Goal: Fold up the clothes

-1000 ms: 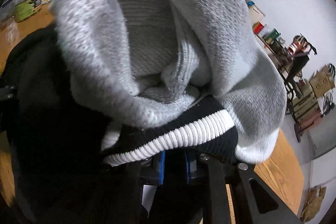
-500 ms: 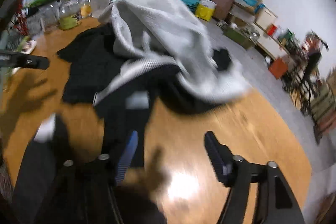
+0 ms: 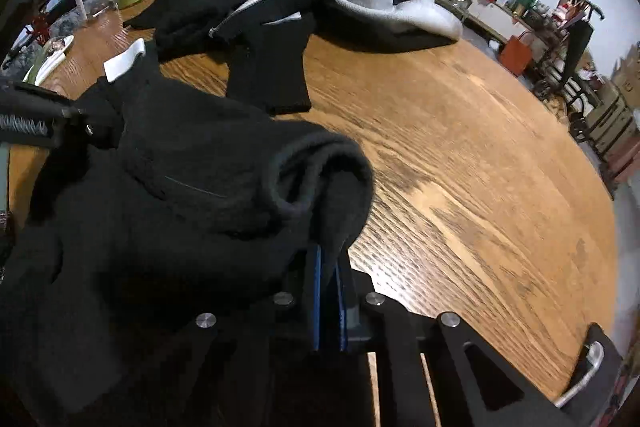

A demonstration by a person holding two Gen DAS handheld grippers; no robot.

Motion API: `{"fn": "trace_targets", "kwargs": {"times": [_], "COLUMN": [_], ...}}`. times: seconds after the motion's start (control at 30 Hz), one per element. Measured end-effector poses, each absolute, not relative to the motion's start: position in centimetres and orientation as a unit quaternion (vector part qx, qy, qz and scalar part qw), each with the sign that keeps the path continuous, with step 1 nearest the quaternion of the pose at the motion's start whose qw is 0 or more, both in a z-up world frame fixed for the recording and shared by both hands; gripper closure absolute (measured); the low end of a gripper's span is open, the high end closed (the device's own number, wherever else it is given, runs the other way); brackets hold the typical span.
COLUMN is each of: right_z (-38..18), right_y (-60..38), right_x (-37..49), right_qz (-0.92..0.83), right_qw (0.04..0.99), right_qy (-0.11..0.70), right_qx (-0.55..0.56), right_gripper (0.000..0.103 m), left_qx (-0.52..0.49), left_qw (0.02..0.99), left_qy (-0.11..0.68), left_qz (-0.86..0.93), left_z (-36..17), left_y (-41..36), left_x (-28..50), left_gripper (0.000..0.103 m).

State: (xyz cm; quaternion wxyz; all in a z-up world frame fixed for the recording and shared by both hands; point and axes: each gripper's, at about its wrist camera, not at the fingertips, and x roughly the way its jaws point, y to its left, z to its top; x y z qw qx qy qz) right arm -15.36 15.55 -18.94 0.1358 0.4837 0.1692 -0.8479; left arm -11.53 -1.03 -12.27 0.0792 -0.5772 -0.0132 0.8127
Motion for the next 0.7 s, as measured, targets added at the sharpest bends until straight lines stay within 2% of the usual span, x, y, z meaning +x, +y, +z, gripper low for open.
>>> {"fn": "trace_targets", "kwargs": {"times": [0.07, 0.17, 0.27, 0.33, 0.37, 0.4, 0.43, 0.47, 0.5, 0.53, 0.6, 0.7], "right_z": [-16.5, -12.0, -6.7, -4.0, -2.8, -2.6, -2.5, -2.9, -3.3, -4.2, -7.1, -12.3], "right_y": [16.1, 19.5, 24.1, 27.1, 28.6, 30.3, 32.0, 33.1, 34.2, 35.0, 35.2, 34.2], "right_x": [-15.0, -15.5, -17.4, -19.8, -21.0, -22.4, -23.8, -24.1, -24.2, -23.1, -20.1, -15.3], "right_qz": [-0.867, -0.904, -0.936, -0.947, -0.948, -0.943, -0.937, -0.932, -0.927, -0.926, -0.919, -0.892], "right_qw": [0.139, 0.09, 0.011, -0.078, -0.119, -0.136, -0.152, -0.151, -0.146, -0.113, -0.034, 0.037], "right_qy": [0.164, 0.138, 0.099, 0.1, 0.1, 0.094, 0.086, 0.069, 0.051, 0.031, 0.005, 0.009], "right_qx": [0.45, 0.395, 0.338, 0.295, 0.277, 0.289, 0.303, 0.322, 0.341, 0.359, 0.392, 0.451], "right_gripper": [0.096, 0.096, 0.097, 0.099, 0.088, 0.045, 0.03, 0.032, 0.044, 0.045, 0.034, 0.033], "left_qx": [-0.565, -0.523, -0.445, -0.424, -0.44, -0.46, -0.469, -0.469, -0.467, -0.466, -0.468, -0.516], "left_qw": [0.093, 0.125, 0.132, 0.122, 0.108, 0.098, 0.099, 0.107, 0.117, 0.119, 0.117, 0.09], "left_qy": [-0.02, -0.049, -0.052, -0.052, -0.058, -0.084, -0.125, -0.151, -0.172, -0.164, -0.113, -0.023], "left_qz": [0.82, 0.841, 0.884, 0.896, 0.89, 0.878, 0.868, 0.863, 0.859, 0.861, 0.869, 0.852], "left_z": [-11.0, -7.5, -1.2, 1.8, 2.4, 2.6, 2.5, 2.3, 2.0, 1.6, 0.4, -3.2], "left_y": [-0.2, 1.3, 5.2, 7.7, 8.4, 8.4, 7.8, 6.9, 6.0, 5.4, 4.1, 2.2], "left_x": [-11.9, -13.5, -17.2, -20.2, -21.8, -23.2, -23.7, -23.4, -23.0, -22.3, -20.4, -16.9], "left_gripper": [0.086, 0.087, 0.086, 0.082, 0.072, 0.061, 0.057, 0.046, 0.033, 0.03, 0.028, 0.028]}}
